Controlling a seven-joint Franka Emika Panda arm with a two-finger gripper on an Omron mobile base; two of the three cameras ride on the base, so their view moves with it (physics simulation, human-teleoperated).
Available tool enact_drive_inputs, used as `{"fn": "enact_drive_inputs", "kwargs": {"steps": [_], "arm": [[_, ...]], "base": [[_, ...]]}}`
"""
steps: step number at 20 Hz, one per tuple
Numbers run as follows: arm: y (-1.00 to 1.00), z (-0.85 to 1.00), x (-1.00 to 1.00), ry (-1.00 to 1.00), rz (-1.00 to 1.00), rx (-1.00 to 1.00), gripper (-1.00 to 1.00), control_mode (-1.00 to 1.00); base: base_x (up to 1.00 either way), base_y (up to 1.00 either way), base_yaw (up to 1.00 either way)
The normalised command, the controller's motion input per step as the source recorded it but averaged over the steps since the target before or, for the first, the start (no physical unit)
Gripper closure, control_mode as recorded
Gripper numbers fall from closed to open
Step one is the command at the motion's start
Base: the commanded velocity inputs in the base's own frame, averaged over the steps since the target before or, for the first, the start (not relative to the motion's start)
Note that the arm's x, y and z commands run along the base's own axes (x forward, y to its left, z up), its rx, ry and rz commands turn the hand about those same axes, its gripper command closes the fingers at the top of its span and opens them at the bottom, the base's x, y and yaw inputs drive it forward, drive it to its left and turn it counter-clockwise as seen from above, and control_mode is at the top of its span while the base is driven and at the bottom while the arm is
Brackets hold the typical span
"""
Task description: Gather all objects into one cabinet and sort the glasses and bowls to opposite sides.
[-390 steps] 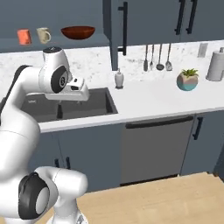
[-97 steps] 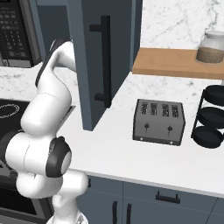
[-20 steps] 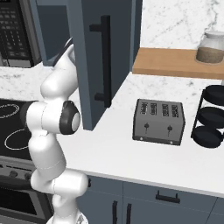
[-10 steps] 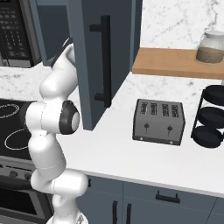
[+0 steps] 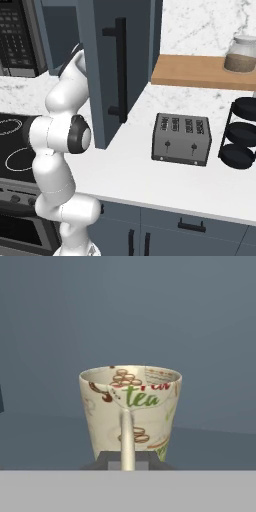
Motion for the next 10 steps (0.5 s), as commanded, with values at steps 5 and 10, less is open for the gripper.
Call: {"fn": "enact_drive_inputs", "kwargs": {"steps": [5, 10], "arm": [[0.0, 0.0, 0.0, 0.0, 0.0, 0.0, 1.0, -1.0], [0.0, 0.04, -0.24, -0.01, 0.0, 0.0, 1.0, -1.0]], "base": [[0.0, 0.0, 0.0], [0.0, 0.0, 0.0]]}}
